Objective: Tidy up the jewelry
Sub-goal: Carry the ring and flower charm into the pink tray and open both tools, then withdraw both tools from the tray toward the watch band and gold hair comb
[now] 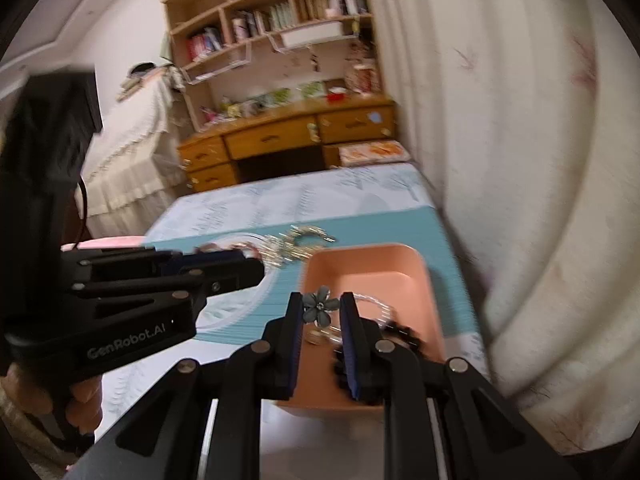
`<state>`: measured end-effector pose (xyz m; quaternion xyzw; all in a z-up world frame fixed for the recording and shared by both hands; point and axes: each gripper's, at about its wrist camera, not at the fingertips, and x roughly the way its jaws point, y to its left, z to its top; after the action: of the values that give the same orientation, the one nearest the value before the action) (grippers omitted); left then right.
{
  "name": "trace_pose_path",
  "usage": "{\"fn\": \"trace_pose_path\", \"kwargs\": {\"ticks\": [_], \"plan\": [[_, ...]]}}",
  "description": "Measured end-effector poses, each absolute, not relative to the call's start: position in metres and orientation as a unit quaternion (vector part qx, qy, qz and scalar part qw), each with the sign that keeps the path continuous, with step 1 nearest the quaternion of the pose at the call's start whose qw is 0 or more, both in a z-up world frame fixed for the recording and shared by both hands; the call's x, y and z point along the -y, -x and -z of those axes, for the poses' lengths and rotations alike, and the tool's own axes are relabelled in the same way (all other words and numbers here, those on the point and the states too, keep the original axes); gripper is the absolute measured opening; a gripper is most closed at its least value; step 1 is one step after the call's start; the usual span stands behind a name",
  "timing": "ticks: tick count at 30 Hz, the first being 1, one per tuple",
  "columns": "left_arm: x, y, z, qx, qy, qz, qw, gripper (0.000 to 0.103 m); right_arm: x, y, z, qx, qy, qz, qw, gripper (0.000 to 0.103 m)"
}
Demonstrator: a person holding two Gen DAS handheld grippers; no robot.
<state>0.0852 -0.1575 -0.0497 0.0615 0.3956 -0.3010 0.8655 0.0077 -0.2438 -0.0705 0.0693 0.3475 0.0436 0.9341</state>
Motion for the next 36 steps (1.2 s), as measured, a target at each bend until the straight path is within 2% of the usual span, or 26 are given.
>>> {"fn": "trace_pose_path", "kwargs": {"ticks": [7, 9, 10, 11, 13, 14, 36], "plan": [[0.191, -0.089, 0.069, -0.414, -0.077, 0.308, 0.853, 0.014, 0.259, -0.013, 0.091, -0.391, -0.074, -0.017, 0.917, 0.019], [0.191, -0.088, 0.072, -0.412, -0.083, 0.294, 0.858, 0.02, 0.26, -0.013, 0.096, -0.404, -0.079, -0.015, 0.911, 0.019], [0.191, -0.088, 0.073, -0.411, -0.086, 0.289, 0.86, 0.034, 0.26, -0.013, 0.098, -0.409, -0.083, -0.015, 0.909, 0.021], [0.188, -0.087, 0.073, -0.408, -0.086, 0.283, 0.864, 0.054, 0.261, -0.012, 0.1, -0.411, -0.088, -0.018, 0.907, 0.024], [0.179, -0.083, 0.071, -0.396, -0.08, 0.269, 0.874, 0.075, 0.26, -0.009, 0.101, -0.41, -0.094, -0.021, 0.907, 0.029], [0.175, -0.082, 0.069, -0.388, -0.078, 0.261, 0.88, 0.076, 0.259, -0.009, 0.102, -0.41, -0.094, -0.022, 0.907, 0.03], [0.108, -0.059, 0.074, -0.402, -0.034, 0.21, 0.891, 0.077, 0.209, 0.01, 0.092, -0.407, -0.05, -0.053, 0.911, 0.03]]}}
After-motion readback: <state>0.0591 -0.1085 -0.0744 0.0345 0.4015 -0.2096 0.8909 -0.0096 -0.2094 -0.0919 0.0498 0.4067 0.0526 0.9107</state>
